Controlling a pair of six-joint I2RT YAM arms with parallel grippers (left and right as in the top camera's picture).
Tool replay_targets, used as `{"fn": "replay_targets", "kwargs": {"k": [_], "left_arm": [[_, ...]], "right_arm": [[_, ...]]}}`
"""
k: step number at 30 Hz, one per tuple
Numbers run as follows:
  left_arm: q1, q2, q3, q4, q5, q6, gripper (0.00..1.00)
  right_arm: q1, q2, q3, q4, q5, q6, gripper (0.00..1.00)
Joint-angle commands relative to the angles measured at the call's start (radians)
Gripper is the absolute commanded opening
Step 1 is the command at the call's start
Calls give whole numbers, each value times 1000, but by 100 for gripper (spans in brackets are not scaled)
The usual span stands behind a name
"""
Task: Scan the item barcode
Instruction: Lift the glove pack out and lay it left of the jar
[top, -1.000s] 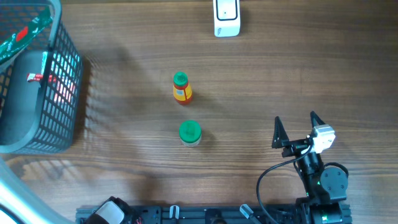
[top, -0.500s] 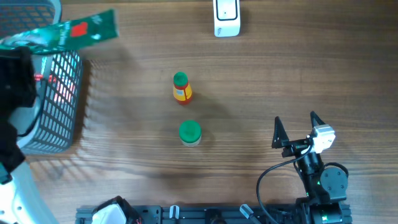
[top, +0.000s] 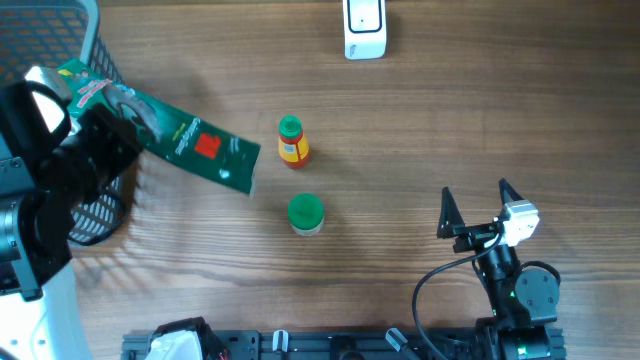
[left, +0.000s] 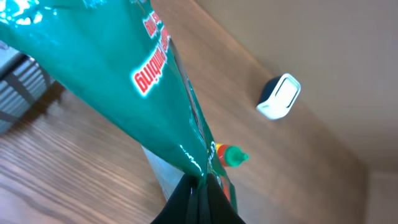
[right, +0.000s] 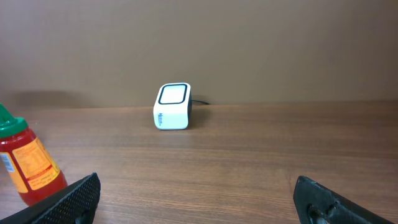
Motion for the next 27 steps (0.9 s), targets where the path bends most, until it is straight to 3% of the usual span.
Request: {"fn": "replay_targets", "kwargs": {"k": [1, 7, 17, 24, 27], "left_arm": [[-7, 24, 0, -36, -21, 197, 4], [-18, 120, -8, -66, -25, 338, 4], [-221, 355, -31, -104, -25, 587, 4], [-274, 436, -36, -54, -1, 709, 4], [-274, 484, -37, -21, 85, 742, 4]], "right_arm": [[2, -9, -1, 3, -12, -14, 100], [2, -9, -1, 3, -12, -15, 100], [2, -9, -1, 3, -12, -14, 100], [2, -9, -1, 3, -12, -14, 100], [2, -9, -1, 3, -12, -15, 100]]}}
